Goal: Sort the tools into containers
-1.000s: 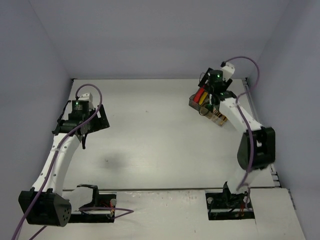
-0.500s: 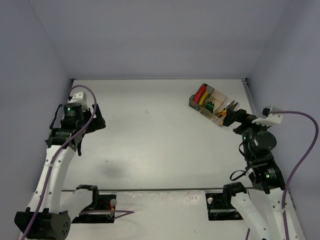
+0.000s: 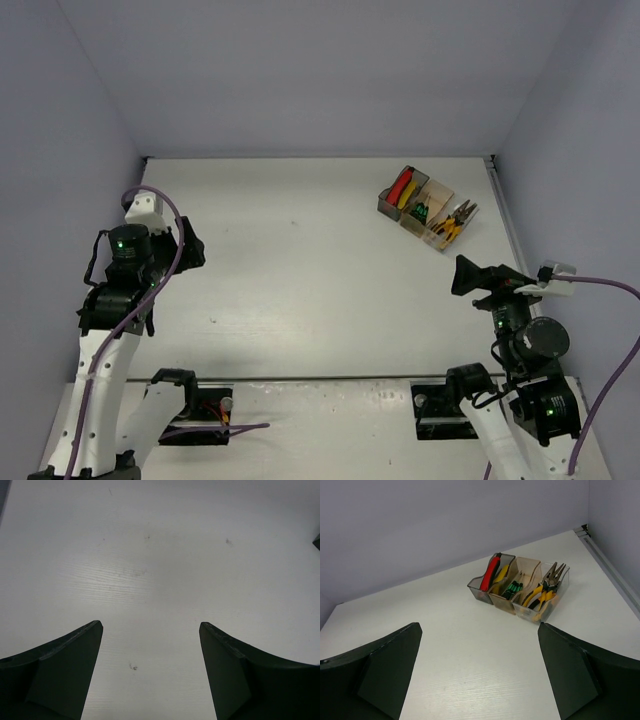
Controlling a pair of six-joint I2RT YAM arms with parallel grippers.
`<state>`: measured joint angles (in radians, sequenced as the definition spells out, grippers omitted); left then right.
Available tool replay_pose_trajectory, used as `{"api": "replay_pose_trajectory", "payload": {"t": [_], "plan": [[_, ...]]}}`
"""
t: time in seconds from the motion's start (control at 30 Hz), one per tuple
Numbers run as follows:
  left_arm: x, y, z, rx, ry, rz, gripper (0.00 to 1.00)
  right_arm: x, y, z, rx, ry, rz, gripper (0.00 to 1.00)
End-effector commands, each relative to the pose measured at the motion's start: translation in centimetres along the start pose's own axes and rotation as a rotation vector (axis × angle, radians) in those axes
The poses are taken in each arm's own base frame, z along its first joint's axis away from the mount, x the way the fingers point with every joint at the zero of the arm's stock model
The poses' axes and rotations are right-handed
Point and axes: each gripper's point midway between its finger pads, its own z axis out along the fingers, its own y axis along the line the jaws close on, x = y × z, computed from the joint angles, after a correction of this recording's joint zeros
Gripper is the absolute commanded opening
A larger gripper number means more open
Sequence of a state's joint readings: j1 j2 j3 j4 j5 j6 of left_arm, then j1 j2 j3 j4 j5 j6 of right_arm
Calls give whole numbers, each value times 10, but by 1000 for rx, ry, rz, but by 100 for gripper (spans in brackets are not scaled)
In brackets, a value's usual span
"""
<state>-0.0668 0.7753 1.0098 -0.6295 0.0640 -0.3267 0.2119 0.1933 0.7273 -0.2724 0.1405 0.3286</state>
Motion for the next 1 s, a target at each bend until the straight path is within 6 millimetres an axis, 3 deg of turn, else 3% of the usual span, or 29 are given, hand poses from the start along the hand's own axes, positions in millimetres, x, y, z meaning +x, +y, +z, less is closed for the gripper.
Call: {"api": "replay_pose_trajectory", "payload": {"t": [0.0, 0.23, 0.97], "plan": [[-8, -3, -8, 24, -56, 28, 76, -12, 6, 1, -22, -44, 21, 100], [4, 10, -8, -32, -64, 40, 76, -5, 4, 7, -4, -21, 25, 100], [5, 12, -3, -38, -45, 26, 76, -3, 8, 5, -29, -19, 28, 100]]}}
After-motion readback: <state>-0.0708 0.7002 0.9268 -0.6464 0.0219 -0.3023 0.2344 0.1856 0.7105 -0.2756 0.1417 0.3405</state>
